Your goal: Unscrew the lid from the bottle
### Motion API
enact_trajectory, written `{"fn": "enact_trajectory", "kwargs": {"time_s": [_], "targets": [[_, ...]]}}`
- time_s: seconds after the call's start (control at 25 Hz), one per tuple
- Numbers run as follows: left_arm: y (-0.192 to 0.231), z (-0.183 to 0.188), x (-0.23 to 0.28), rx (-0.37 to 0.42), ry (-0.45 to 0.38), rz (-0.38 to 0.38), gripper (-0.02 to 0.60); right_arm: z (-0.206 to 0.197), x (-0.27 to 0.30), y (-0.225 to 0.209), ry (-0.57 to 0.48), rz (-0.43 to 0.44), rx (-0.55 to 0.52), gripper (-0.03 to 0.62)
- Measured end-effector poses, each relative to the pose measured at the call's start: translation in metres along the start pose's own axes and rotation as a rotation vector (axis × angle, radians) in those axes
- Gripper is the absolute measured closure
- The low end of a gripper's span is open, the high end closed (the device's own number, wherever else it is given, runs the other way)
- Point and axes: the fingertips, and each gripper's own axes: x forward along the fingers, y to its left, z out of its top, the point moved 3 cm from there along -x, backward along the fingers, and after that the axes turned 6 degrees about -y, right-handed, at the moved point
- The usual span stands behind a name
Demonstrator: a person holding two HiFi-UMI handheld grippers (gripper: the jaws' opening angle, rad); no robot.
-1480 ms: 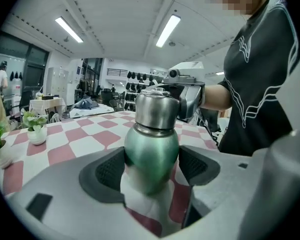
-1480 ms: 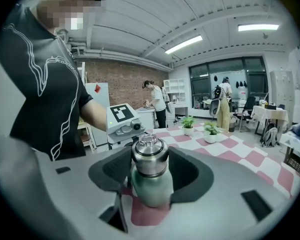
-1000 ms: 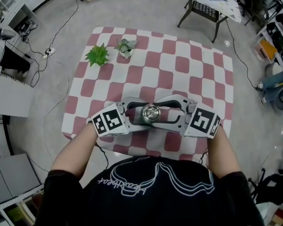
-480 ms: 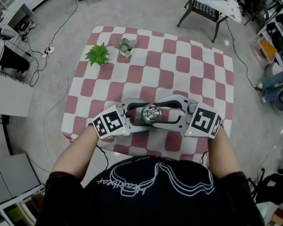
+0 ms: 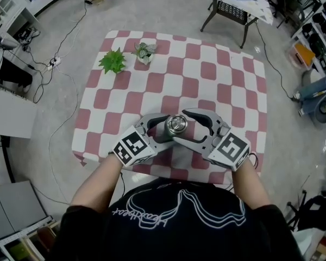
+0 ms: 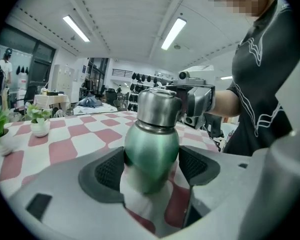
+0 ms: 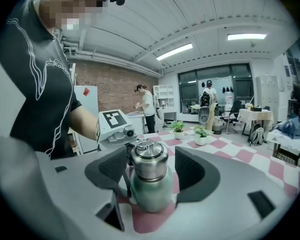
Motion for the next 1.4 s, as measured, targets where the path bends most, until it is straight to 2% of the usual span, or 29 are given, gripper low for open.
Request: {"fn": "enact_trajectory", "kwargs": {"time_s": [0.24, 0.48, 0.6, 1.04, 1.24, 1.4], "targets": [[-0.0051, 0.0001, 0.0007, -0.038, 0.001, 0.129, 0.247, -0.0023, -0.0016, 0.0068, -0.047, -0.144, 0.013, 0.302], [-0.0080, 0.0005, 0.0023, -0.064, 0.008, 0.218, 0.247, -0.0068, -0.0005, 0.0087, -0.084, -0.218, 0.029, 0.333], [-0.0085, -0.0002, 0.0028, -0.072, 0.007, 0.239, 0.247, -0.0073, 0.0010, 0.0080, -0.095, -0.243, 0.018, 0.342], [-0.0076, 0.0003, 0.0028, -0.077, 0.000, 0.223, 0.247, -0.0060, 0.0027, 0.0062, -0.098, -0.203, 0.007, 0.345], [-0.0076, -0.0008, 0.0021, -0.042, 0.021, 0.171, 0.247, -0.0069, 0.0024, 0.0067, -0.075, -0.141, 0.020, 0.347], [-0.0065, -0.0012, 0.0011, -0.016, 0.037, 0.101, 0.247, -0.0065, 0.0031, 0.0063, -0.060, -0.085, 0.025, 0.347]]}}
